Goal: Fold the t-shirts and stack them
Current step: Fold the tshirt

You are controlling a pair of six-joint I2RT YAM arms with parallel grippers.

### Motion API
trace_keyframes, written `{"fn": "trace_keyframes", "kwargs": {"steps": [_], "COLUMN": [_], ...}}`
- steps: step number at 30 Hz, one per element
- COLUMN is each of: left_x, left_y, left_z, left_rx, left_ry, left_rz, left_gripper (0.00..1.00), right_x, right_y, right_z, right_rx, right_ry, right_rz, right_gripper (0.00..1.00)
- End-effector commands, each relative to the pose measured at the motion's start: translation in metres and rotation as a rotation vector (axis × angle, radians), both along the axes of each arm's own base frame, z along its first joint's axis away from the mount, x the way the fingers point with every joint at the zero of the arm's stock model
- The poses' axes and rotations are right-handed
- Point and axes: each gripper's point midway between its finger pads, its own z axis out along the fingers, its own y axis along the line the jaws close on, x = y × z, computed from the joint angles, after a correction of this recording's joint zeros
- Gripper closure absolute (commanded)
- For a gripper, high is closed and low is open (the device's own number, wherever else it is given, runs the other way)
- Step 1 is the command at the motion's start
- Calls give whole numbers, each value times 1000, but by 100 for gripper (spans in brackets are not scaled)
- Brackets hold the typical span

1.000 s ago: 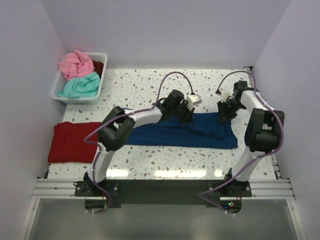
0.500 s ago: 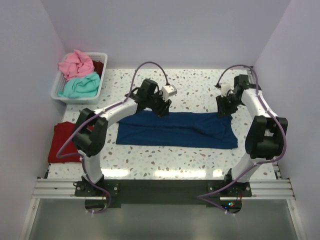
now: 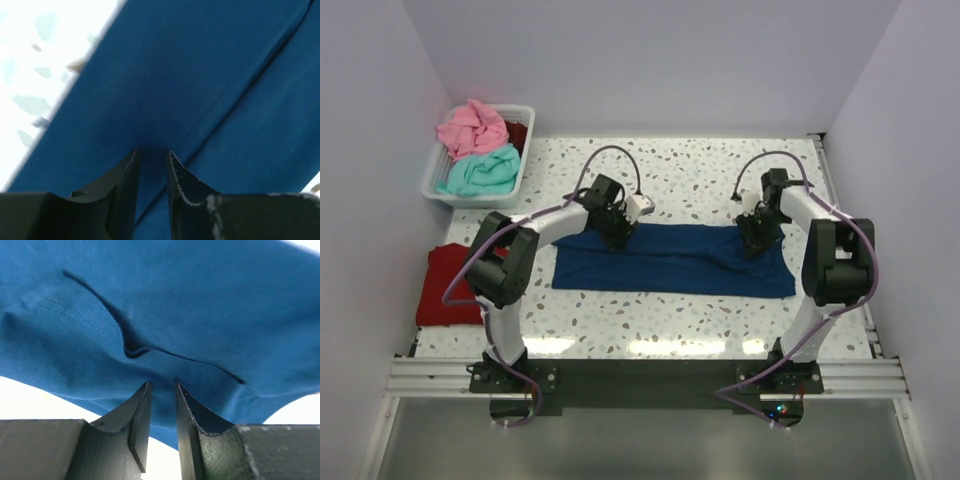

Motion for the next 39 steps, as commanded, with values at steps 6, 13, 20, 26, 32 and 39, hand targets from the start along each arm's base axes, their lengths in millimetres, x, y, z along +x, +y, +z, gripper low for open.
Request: {"fn": "trace_keyframes", "kwargs": {"steps": [6, 13, 20, 26, 32, 39], "left_x": [-48, -47, -47, -50, -60, -91], "left_y": [34, 27, 40, 47, 49, 31], "left_z": [-20, 46, 86, 76, 26, -28], "left_rx": [87, -128, -239, -165, 65, 229], "left_ry": [81, -35, -130, -152, -179, -91], "left_rz": [-62, -24, 40, -30, -174, -296], "left_gripper": [72, 62, 59, 59, 61, 65], "right_x": [12, 107, 247, 306, 283, 252], "right_y": [-8, 7, 99, 169, 152, 121], "right_z": [-30, -29, -3, 81, 173, 204], "right_rx": [-116, -232, -336, -398, -352, -298], "right_ry": [23, -132, -478, -870, -1030, -969], "right_rz": [9, 62, 249, 267, 152, 97], "right_gripper": [71, 71, 69, 57, 38, 30]}}
